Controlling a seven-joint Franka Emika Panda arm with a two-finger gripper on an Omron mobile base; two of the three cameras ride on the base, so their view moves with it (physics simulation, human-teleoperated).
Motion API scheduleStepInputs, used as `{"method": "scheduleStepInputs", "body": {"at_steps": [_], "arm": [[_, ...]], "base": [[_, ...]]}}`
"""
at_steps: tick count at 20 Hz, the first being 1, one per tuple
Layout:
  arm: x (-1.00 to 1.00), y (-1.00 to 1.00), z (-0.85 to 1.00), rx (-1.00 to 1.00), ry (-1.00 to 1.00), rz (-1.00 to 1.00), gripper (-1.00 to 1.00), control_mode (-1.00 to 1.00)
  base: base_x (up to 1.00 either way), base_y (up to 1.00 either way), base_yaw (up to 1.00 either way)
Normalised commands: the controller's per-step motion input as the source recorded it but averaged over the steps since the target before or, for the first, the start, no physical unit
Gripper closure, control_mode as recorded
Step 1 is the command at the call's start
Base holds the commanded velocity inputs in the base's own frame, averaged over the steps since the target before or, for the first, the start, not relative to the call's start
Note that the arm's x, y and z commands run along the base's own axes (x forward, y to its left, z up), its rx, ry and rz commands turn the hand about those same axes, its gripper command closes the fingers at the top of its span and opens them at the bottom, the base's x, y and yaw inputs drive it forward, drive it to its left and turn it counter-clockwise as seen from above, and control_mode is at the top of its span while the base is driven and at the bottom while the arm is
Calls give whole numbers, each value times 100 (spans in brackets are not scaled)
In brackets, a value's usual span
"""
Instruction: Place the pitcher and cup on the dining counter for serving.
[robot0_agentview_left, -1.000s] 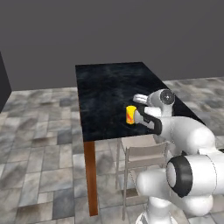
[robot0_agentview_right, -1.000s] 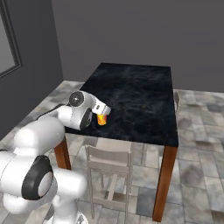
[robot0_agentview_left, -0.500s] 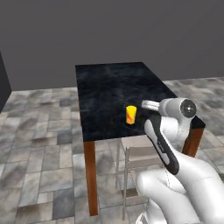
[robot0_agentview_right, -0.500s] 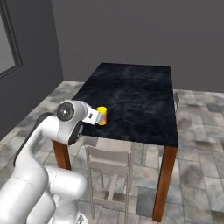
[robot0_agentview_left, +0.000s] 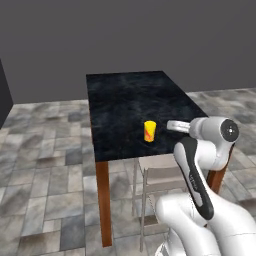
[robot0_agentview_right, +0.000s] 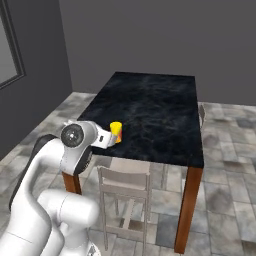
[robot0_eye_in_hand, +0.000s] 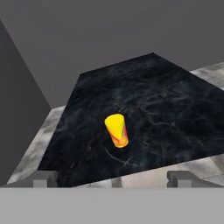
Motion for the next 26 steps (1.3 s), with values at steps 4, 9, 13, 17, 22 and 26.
{"method": "scheduleStepInputs", "body": {"at_steps": [4, 9, 13, 17, 22, 26], "arm": [[0, 0, 0, 0, 1, 0, -100, 100], [0, 0, 0, 0, 0, 0, -100, 100], [0, 0, 0, 0, 0, 0, -100, 100], [0, 0, 0, 0, 0, 0, -100, 100], [0, 0, 0, 0, 0, 0, -100, 100], [0, 0, 0, 0, 0, 0, -100, 100]], "base": [[-27, 0, 0], [-94, 0, -5], [-100, 0, -21], [-100, 0, -56], [-91, 0, -74], [-48, 4, -89]]}}
